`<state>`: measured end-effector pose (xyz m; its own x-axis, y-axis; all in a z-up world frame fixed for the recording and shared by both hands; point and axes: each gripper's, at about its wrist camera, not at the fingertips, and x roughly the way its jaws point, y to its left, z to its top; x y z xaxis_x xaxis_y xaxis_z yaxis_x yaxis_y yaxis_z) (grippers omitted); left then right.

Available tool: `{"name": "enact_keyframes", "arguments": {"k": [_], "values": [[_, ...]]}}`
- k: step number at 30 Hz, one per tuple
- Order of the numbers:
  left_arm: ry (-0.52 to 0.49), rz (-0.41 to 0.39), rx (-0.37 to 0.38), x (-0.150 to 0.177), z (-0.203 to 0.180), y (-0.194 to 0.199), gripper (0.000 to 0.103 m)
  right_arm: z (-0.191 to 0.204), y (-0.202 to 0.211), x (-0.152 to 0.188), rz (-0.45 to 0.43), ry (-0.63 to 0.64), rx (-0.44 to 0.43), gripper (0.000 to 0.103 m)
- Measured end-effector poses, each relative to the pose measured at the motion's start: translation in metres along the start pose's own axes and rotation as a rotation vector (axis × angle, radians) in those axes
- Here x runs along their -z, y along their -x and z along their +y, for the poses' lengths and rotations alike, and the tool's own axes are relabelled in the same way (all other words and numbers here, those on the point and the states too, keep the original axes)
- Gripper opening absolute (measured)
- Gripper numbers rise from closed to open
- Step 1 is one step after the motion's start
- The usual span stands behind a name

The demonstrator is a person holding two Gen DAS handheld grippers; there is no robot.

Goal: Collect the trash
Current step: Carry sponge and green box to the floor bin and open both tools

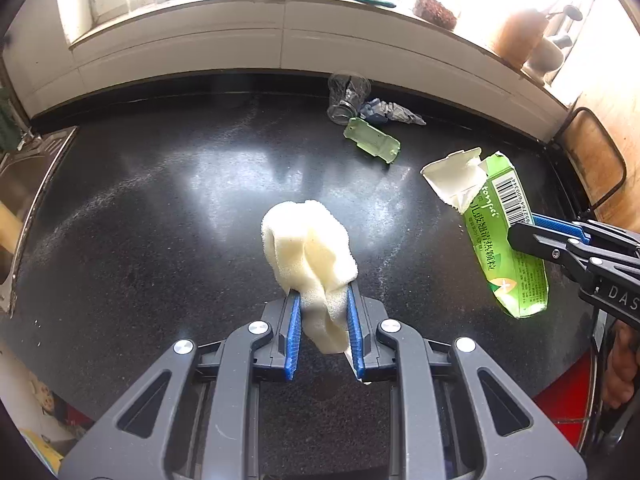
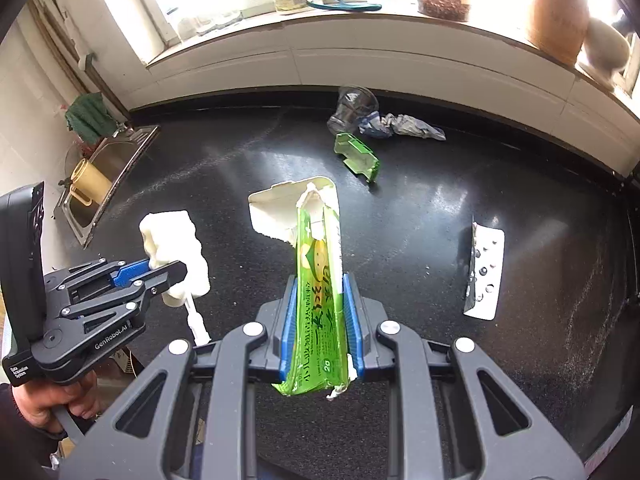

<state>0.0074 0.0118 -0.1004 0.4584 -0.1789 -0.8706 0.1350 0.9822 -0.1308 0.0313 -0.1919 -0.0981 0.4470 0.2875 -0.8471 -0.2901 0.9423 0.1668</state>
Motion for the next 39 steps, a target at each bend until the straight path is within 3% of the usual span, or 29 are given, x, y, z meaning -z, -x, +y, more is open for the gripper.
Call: {"name": "enact_keyframes", "arguments": {"k": [7, 15, 20, 26, 32, 39], "values": [[0.085, -0.061, -0.065, 0.016, 0.042, 0.036, 0.020, 0.047, -0.005, -0.013, -0.016, 0.092, -0.044, 0.023], [0.288, -0.107, -0.199, 0.077, 0.122, 0.090, 0.020, 0.153, -0.025, -0.015, 0.029, 0.302, -0.208, 0.023], [0.426, -0.088, -0.272, 0.140, 0.171, 0.112, 0.020, 0.236, -0.049, 0.012, 0.142, 0.439, -0.357, 0.023], [0.603, -0.043, -0.338, 0.226, 0.219, 0.132, 0.020, 0.318, -0.073, 0.056, 0.278, 0.571, -0.451, 0.023], [0.724, -0.030, -0.342, 0.285, 0.254, 0.134, 0.020, 0.374, -0.092, 0.095, 0.383, 0.641, -0.496, 0.023], [0.807, -0.043, -0.324, 0.324, 0.285, 0.127, 0.020, 0.427, -0.116, 0.124, 0.412, 0.673, -0.492, 0.023]]}}
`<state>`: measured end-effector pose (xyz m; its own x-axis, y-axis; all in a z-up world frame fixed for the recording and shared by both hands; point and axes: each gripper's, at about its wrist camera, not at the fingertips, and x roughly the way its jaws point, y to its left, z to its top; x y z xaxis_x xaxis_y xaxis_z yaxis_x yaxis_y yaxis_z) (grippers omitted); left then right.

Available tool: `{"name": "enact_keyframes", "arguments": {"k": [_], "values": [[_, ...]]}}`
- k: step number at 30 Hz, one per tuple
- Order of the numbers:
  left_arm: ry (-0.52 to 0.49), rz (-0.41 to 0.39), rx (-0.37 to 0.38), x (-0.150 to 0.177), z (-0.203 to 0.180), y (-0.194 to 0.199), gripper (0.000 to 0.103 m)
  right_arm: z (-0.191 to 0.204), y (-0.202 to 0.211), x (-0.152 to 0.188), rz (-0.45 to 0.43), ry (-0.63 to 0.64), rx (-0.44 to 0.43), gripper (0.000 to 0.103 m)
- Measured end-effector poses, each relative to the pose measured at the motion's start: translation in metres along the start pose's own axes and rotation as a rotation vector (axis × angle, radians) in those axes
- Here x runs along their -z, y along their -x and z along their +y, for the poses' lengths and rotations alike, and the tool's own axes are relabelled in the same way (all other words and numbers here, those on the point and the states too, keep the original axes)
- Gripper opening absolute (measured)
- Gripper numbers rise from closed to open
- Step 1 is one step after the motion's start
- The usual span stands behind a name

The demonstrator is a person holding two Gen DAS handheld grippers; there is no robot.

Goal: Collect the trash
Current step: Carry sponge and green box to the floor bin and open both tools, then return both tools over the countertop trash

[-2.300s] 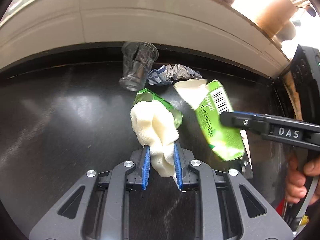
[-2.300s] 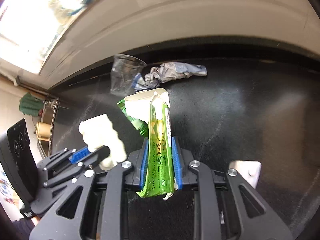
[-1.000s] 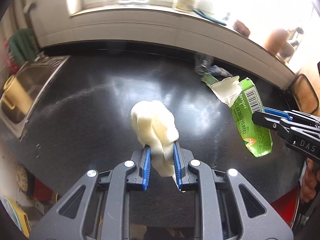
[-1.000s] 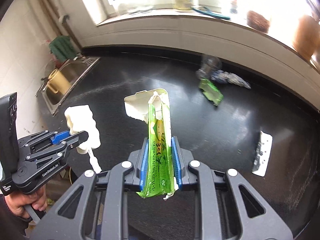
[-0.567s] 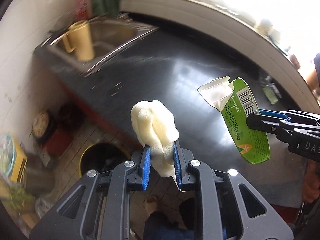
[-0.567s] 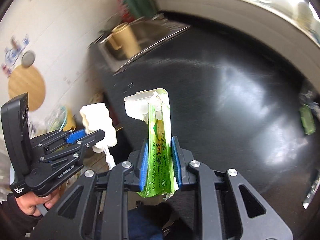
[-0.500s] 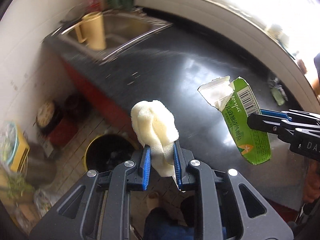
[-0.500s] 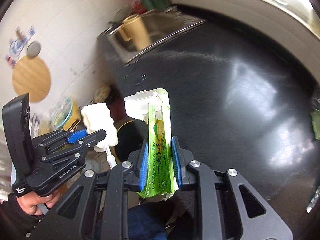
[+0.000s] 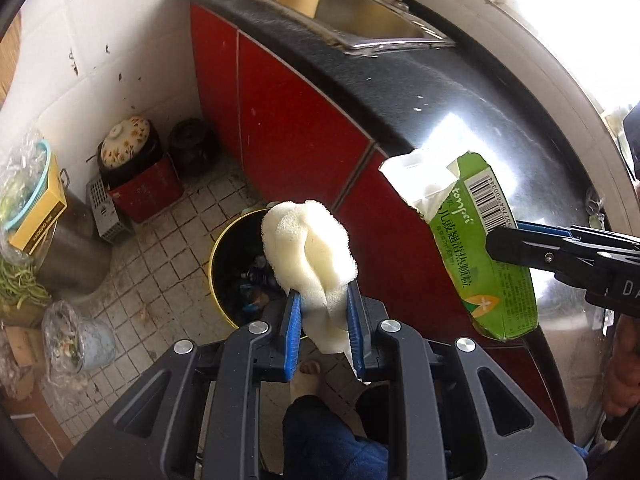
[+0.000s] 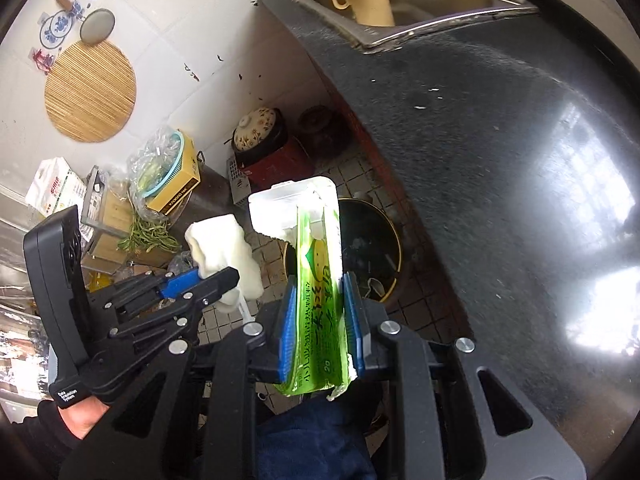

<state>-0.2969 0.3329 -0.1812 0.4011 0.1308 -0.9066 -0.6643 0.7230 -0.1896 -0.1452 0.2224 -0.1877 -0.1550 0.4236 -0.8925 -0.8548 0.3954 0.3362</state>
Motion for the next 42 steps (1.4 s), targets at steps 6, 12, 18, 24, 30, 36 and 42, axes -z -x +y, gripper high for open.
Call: {"name": "enact_keyframes", "arguments": {"k": [6, 12, 18, 24, 30, 36, 42], "values": [[0.012, 0.016, -0.002, -0.002, 0.021, -0.020, 0.020, 0.012, -0.029, -0.009, 0.024, -0.010, 0.024, 0.023], [0.035, 0.030, -0.002, -0.009, 0.032, -0.033, 0.020, 0.017, -0.041, -0.013, 0.034, -0.012, 0.050, 0.023], [0.009, 0.025, -0.004, -0.014, 0.033, -0.038, 0.026, 0.029, -0.052, -0.025, 0.022, -0.001, 0.065, 0.034], [-0.011, 0.048, -0.040, -0.016, 0.035, -0.048, 0.063, 0.031, -0.061, -0.031, 0.030, -0.016, 0.065, 0.055], [-0.012, 0.026, -0.039, -0.015, 0.033, -0.040, 0.077, 0.021, -0.043, -0.027, 0.005, -0.044, 0.052, 0.059], [-0.090, -0.022, -0.041, -0.019, 0.001, -0.019, 0.090, -0.007, 0.013, -0.011, -0.089, -0.073, 0.083, 0.069], [-0.268, -0.059, 0.031, -0.031, -0.084, -0.005, 0.093, -0.062, 0.106, 0.029, -0.251, -0.153, 0.249, 0.077]]}}
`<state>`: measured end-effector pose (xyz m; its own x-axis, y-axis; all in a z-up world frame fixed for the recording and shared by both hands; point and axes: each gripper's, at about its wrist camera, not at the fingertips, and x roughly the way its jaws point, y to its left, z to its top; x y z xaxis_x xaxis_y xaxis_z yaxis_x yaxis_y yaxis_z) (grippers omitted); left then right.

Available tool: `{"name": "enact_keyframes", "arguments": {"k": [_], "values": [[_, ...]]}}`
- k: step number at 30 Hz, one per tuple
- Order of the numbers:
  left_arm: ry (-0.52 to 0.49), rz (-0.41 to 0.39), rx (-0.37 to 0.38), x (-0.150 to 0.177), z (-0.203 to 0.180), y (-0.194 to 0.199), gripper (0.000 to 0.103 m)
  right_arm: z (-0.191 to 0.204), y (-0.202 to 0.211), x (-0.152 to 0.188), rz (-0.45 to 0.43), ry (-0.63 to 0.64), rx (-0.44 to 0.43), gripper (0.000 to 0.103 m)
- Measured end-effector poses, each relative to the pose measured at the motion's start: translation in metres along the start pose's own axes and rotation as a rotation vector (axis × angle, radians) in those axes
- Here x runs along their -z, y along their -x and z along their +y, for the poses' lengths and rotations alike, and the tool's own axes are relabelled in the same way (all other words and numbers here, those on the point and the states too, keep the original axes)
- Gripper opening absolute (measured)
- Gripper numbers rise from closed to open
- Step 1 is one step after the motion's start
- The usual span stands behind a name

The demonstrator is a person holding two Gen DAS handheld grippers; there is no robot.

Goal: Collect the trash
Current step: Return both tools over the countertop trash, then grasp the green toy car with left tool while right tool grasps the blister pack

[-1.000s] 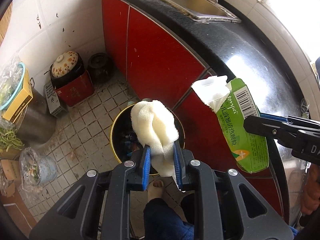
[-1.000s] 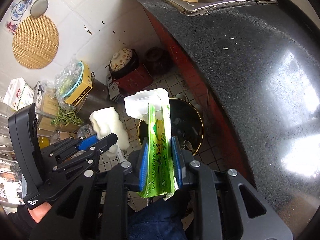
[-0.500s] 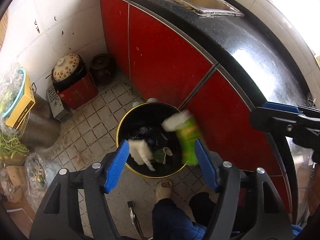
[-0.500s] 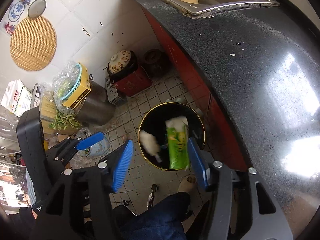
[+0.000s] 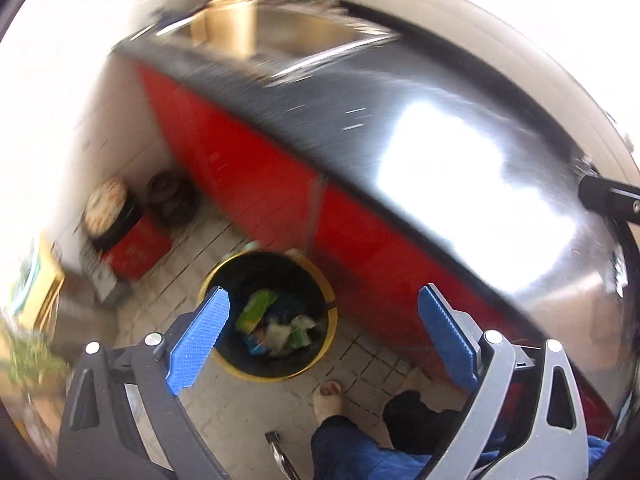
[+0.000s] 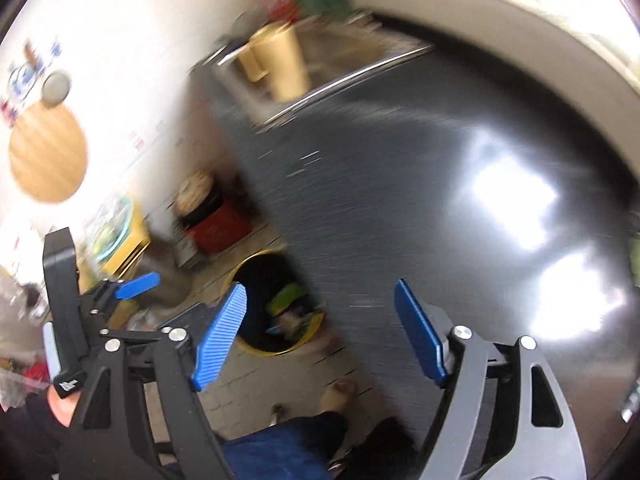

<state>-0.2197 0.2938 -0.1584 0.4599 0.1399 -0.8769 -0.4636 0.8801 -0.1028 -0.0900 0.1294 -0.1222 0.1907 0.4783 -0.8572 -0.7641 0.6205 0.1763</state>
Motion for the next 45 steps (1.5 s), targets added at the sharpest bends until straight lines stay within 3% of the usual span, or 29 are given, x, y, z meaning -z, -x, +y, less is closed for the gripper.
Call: {"name": "enact_keyframes", "arguments": {"k": [10, 16, 22, 33, 39, 45], "values": [[-0.408, -0.021, 0.270, -0.063, -0.219, -0.007, 0.093, -0.183, 0.125, 0.066, -0.166, -0.400, 0.323, 0.077], [-0.539, 0.005, 0.356, -0.070, -0.330, -0.015, 0.093, -0.270, 0.183, 0.130, -0.194, -0.602, 0.457, 0.077], [-0.588, 0.049, 0.391, -0.070, -0.395, -0.030, 0.093, -0.318, 0.202, 0.170, -0.193, -0.697, 0.500, 0.077], [-0.568, 0.114, 0.330, -0.092, -0.461, -0.080, 0.093, -0.376, 0.180, 0.180, -0.119, -0.716, 0.487, 0.077], [-0.422, 0.209, 0.302, -0.120, -0.505, -0.138, 0.093, -0.414, 0.151, 0.186, -0.054, -0.740, 0.476, 0.077], [-0.313, 0.247, 0.209, -0.148, -0.545, -0.194, 0.093, -0.445, 0.120, 0.188, 0.011, -0.752, 0.449, 0.077]]}}
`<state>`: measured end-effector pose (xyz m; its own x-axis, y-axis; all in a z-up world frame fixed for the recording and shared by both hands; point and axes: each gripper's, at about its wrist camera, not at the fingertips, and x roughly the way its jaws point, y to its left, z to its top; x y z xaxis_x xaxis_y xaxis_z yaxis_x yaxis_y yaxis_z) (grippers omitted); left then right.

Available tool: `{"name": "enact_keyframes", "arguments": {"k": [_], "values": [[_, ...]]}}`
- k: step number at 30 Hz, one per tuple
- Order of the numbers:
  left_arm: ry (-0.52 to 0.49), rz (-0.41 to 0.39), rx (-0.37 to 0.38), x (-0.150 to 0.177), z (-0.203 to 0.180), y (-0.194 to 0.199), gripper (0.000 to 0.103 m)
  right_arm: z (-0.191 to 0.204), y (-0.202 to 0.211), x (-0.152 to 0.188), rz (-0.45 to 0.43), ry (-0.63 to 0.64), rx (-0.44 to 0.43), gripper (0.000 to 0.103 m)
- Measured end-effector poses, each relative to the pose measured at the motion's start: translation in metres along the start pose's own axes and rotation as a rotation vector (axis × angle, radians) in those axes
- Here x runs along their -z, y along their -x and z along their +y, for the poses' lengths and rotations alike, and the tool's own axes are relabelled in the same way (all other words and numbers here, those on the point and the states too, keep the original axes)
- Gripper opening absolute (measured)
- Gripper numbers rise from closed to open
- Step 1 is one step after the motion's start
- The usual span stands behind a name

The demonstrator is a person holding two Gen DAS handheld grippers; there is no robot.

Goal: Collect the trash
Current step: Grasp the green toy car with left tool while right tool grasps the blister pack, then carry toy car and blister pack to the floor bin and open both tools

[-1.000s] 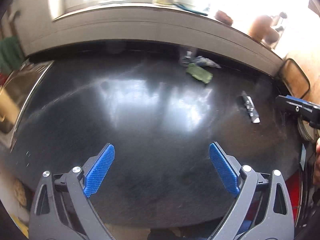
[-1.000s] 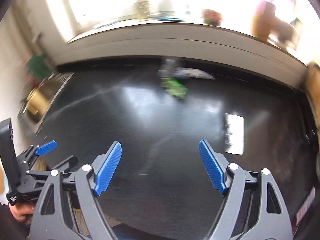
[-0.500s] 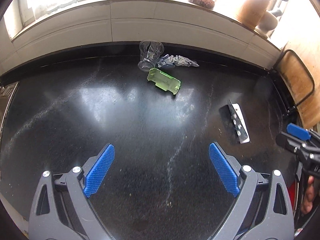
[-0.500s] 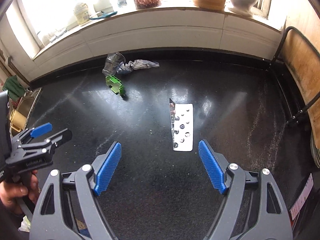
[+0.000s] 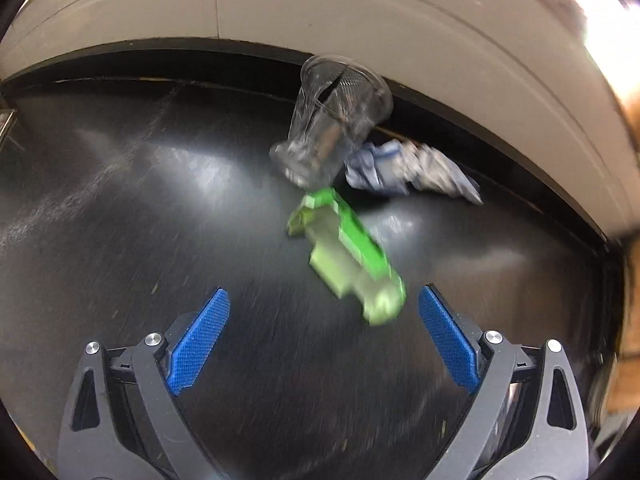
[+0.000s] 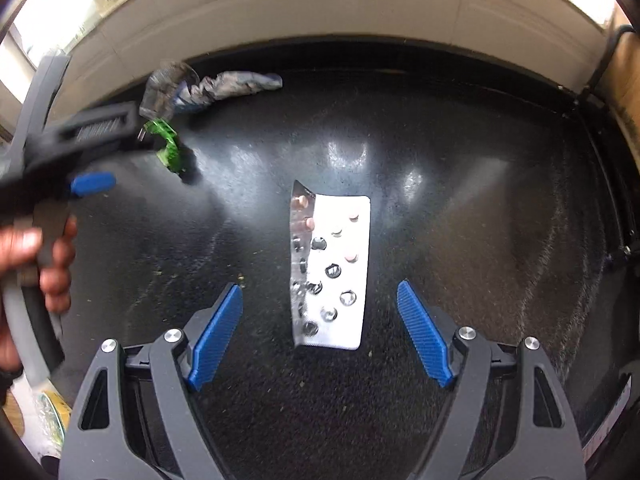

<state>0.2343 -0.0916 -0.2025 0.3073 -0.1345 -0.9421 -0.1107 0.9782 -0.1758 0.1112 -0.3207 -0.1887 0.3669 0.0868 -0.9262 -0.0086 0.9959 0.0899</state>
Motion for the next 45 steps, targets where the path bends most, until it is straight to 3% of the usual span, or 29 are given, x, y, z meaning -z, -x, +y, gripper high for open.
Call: {"name": "enact_keyframes", "arguments": {"k": [4, 9, 12, 14, 16, 18, 21, 28, 36, 45], "values": [[0.012, 0.011, -0.049, -0.013, -0.008, -0.022, 0.094, 0.002, -0.021, -0.008, 0.024, 0.038, 0.022, 0.077], [-0.108, -0.035, -0.081, -0.012, -0.022, -0.028, 0.094, -0.003, -0.039, -0.012, 0.051, 0.025, 0.031, 0.077], [-0.193, -0.048, -0.089, -0.002, -0.025, -0.027, 0.092, -0.004, -0.043, -0.009, 0.049, 0.031, 0.051, 0.071], [-0.231, -0.071, -0.080, 0.005, -0.022, -0.022, 0.085, -0.002, -0.042, -0.006, 0.037, 0.054, 0.075, 0.062], [-0.267, -0.088, -0.081, 0.012, -0.017, -0.016, 0.066, -0.002, -0.039, -0.004, 0.024, 0.063, 0.076, 0.042], [-0.291, -0.095, -0.060, 0.015, -0.012, -0.010, 0.049, -0.002, -0.037, -0.004, 0.031, 0.066, 0.068, 0.041], [-0.271, -0.062, 0.003, 0.018, -0.002, -0.004, 0.049, -0.004, -0.034, -0.003, 0.034, 0.046, 0.037, 0.040], [-0.265, -0.050, 0.045, 0.040, 0.018, 0.022, 0.048, 0.003, -0.010, -0.008, -0.017, 0.041, 0.014, 0.040], [-0.289, -0.089, 0.085, 0.096, 0.034, 0.083, 0.048, 0.026, 0.028, -0.002, -0.085, 0.079, -0.024, 0.040], [-0.277, -0.070, 0.077, 0.157, 0.060, 0.104, 0.048, 0.078, 0.052, 0.044, -0.089, 0.122, -0.068, 0.040]]}}
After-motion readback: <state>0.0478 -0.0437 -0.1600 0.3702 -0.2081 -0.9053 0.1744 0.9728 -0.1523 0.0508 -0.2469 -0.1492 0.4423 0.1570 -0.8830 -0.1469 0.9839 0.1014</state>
